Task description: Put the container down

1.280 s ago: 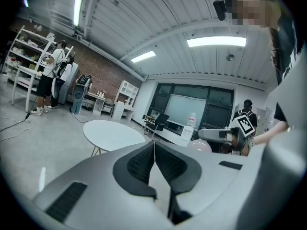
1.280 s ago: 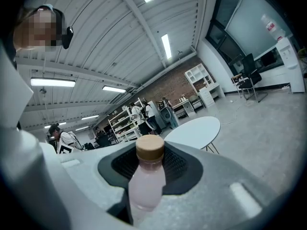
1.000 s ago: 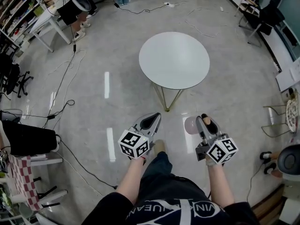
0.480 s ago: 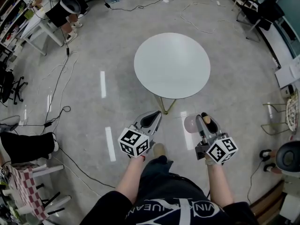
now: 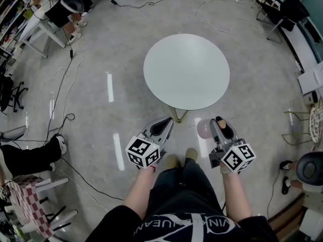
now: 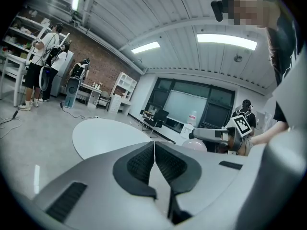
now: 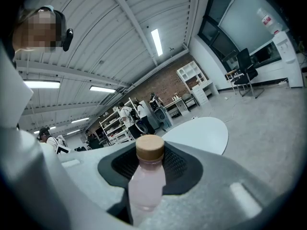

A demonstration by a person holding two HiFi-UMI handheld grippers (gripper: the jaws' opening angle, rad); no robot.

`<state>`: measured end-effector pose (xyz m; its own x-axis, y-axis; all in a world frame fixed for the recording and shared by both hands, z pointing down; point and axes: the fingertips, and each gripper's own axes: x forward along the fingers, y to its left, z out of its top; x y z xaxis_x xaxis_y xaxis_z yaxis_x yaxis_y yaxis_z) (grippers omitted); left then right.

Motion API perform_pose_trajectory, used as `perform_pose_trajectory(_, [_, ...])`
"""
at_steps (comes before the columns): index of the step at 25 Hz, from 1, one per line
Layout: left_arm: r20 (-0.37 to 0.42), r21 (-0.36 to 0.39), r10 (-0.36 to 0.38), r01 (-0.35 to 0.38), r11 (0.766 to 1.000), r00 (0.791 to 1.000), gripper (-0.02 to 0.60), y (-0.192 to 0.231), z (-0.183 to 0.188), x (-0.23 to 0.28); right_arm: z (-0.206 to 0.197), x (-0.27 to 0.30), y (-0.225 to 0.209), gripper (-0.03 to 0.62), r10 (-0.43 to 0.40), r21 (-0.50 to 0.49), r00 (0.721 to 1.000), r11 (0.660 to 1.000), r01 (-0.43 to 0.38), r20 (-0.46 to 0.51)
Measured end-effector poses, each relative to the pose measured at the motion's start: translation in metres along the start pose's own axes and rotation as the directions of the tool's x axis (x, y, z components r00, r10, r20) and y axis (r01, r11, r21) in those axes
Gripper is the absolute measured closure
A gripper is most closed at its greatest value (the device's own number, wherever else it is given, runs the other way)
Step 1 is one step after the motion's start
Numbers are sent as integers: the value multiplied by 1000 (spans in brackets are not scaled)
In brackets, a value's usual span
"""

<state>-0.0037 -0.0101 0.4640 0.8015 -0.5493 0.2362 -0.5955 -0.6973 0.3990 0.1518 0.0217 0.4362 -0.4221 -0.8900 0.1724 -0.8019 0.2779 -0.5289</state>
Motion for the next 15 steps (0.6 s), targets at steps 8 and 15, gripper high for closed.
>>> perform_pose_trajectory(8, [-2, 2, 29, -29, 1000, 1000, 568, 21, 4, 21, 6, 36, -16, 467, 47, -4, 998, 999, -47, -33])
perform_pose_trajectory(15, [-15, 17, 37, -37, 999, 999, 568, 44, 20, 50, 16, 83, -29, 467, 85, -33, 993, 996, -88, -79])
